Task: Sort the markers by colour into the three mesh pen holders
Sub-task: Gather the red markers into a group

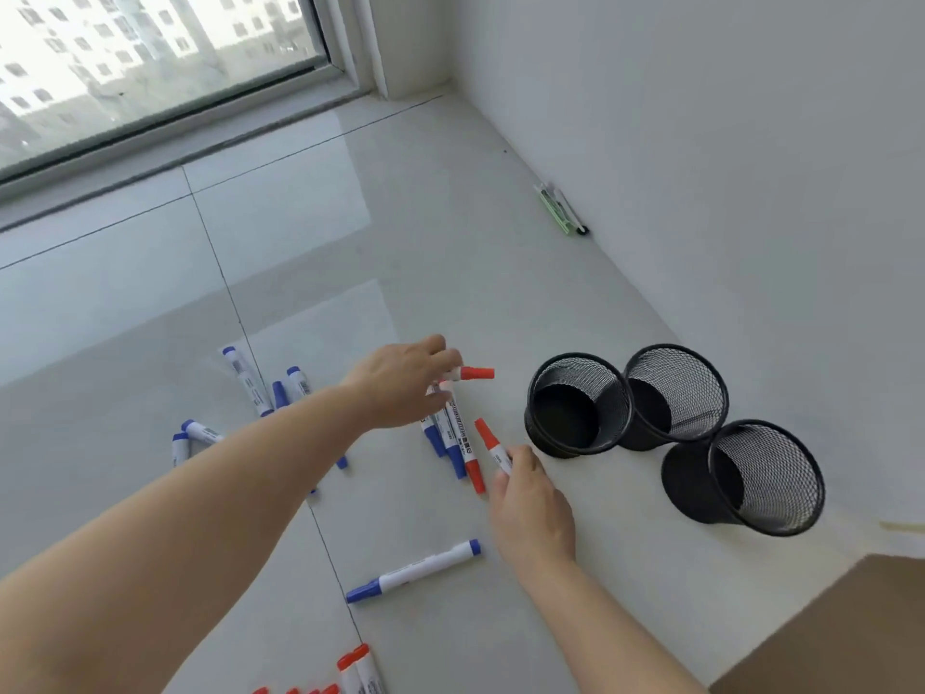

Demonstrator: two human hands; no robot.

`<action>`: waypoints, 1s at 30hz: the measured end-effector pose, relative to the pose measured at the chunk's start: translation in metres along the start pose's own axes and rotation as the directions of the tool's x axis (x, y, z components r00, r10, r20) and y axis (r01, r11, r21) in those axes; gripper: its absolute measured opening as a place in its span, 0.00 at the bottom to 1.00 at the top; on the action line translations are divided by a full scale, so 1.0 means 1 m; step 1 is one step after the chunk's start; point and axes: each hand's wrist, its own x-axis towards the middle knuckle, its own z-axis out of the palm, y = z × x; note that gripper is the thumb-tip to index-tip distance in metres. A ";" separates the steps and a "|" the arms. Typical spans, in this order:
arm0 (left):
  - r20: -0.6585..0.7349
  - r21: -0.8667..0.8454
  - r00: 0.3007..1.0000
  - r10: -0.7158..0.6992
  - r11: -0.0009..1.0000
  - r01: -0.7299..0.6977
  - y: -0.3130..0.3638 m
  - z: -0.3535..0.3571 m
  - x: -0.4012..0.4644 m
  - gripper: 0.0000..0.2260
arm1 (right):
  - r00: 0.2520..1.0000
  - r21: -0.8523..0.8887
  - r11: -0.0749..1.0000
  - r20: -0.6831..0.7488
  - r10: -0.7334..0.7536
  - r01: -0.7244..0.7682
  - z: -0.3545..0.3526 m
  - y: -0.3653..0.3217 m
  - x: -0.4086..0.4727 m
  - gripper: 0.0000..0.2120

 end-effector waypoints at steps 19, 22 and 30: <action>0.080 0.306 0.941 0.328 0.891 -0.336 0.027 0.000 -0.016 0.15 | 0.995 0.128 0.989 -0.075 -0.067 0.077 -0.021 0.033 -0.050 0.07; -0.185 0.058 0.969 0.162 0.986 -0.154 0.029 -0.008 -0.066 0.10 | 0.991 0.243 0.964 -0.108 -0.079 0.104 -0.019 0.026 -0.073 0.04; -0.229 -0.691 0.725 -0.649 0.633 0.348 0.066 0.025 -0.241 0.06 | 0.987 0.273 0.958 0.101 -0.123 0.092 0.031 0.005 -0.139 0.04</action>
